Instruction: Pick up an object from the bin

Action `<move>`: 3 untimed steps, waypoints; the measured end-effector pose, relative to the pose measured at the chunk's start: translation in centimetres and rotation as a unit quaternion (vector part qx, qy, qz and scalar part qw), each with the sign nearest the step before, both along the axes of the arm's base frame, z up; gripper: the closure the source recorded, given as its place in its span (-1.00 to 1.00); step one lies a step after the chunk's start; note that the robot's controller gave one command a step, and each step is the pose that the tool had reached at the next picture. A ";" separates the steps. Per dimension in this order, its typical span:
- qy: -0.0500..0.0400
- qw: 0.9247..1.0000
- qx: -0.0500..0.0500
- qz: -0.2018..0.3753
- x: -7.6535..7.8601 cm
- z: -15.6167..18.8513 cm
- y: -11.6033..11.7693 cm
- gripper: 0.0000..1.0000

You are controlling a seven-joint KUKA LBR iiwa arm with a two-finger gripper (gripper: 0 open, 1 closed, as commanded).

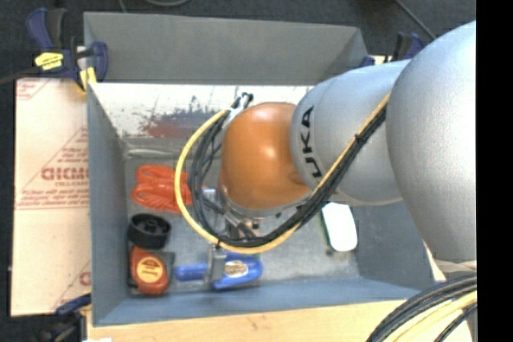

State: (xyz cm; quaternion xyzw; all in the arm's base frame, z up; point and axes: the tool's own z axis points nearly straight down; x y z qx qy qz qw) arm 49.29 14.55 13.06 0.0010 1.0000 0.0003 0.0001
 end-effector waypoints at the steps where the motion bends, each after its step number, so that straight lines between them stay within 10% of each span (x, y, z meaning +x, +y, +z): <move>1: -0.002 1.000 0.001 -0.007 -0.6 -4.3 -5.3 -1.00; 2: -0.001 0.996 -0.001 0.086 -1.6 -6.1 -5.0 1.00; 3: -0.002 0.994 0.000 0.106 -1.8 -6.0 -3.6 1.00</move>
Offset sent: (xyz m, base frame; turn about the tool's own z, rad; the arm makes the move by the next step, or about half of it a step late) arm -0.0193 -0.0361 -0.0606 -0.2149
